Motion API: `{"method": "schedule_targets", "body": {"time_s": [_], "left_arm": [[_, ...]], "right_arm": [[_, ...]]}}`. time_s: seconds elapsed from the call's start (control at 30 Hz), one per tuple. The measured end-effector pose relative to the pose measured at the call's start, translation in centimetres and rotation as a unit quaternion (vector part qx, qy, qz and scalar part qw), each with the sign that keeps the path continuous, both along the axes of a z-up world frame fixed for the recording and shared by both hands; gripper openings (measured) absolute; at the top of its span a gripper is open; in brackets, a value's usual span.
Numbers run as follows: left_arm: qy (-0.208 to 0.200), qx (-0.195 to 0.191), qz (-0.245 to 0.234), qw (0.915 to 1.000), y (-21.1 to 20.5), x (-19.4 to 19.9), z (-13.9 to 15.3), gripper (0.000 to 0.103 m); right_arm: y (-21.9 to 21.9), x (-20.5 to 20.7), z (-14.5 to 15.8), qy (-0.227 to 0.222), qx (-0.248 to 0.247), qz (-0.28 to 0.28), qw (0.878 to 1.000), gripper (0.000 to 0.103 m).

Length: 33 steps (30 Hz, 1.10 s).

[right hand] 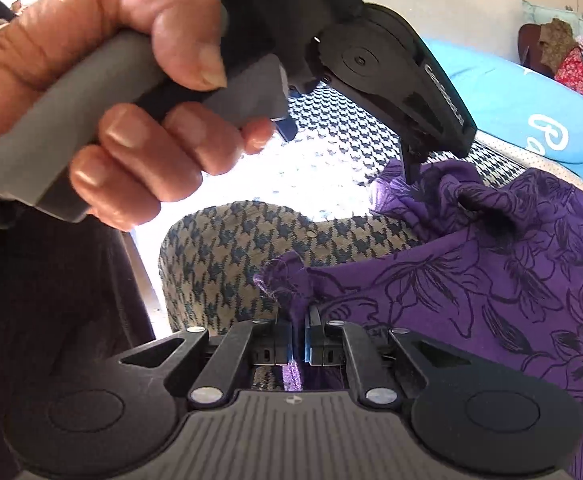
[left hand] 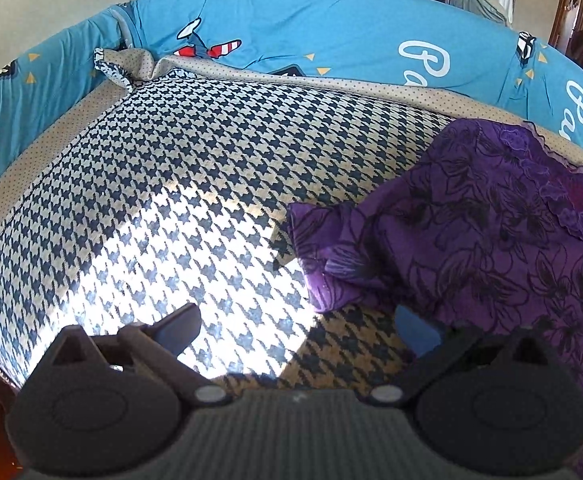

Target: Fold clothes

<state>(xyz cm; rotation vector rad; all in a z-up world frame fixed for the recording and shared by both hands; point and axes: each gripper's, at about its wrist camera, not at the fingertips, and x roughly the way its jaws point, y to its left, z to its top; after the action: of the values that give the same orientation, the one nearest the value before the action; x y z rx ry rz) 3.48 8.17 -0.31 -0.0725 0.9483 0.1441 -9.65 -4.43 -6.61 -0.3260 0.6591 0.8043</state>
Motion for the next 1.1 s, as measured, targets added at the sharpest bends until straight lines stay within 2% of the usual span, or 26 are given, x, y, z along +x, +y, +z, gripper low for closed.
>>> {"method": "schedule_targets", "body": {"time_s": [0.17, 0.27, 0.37, 0.43, 0.6, 0.83, 0.97, 1.1], "left_arm": [[0.006, 0.000, 0.035, 0.9994, 1.1, 0.4, -0.1, 0.103], [0.016, -0.012, 0.050, 0.9985, 1.8, 1.0, -0.4, 0.103], [0.016, -0.015, 0.062, 0.9978, 2.3, 1.6, -0.3, 0.103], [0.012, -0.020, 0.066, 0.9975, 2.5, 1.9, -0.1, 0.103], [-0.007, -0.023, 0.080, 0.9965, 2.8, 2.7, 1.0, 0.103], [-0.034, -0.006, 0.117, 0.9926, 4.1, 3.3, 2.3, 0.103], [-0.030, -0.024, 0.121, 0.9919, 4.7, 3.4, 2.1, 0.103], [-0.031, -0.023, 0.127, 0.9911, 4.9, 3.3, 2.0, 0.103]], "right_arm": [[-0.3, -0.1, -0.7, 0.032, -0.008, 0.025, 0.999, 0.008], [-0.5, -0.3, -1.2, 0.024, -0.021, 0.029, 0.999, 0.009], [-0.7, -0.3, -0.2, 0.031, -0.019, 0.040, 0.999, 0.021], [-1.3, -0.1, 0.7, 0.036, -0.005, 0.045, 0.998, 0.023], [-2.2, 0.7, 2.5, -0.002, 0.003, 0.029, 1.000, 0.023], [-1.8, 5.3, 3.7, -0.059, -0.003, -0.005, 0.998, 0.023], [-0.6, 7.9, 3.7, -0.066, -0.004, -0.009, 0.998, 0.023], [1.3, 9.9, 2.8, -0.072, -0.027, 0.006, 0.997, 0.023]]}}
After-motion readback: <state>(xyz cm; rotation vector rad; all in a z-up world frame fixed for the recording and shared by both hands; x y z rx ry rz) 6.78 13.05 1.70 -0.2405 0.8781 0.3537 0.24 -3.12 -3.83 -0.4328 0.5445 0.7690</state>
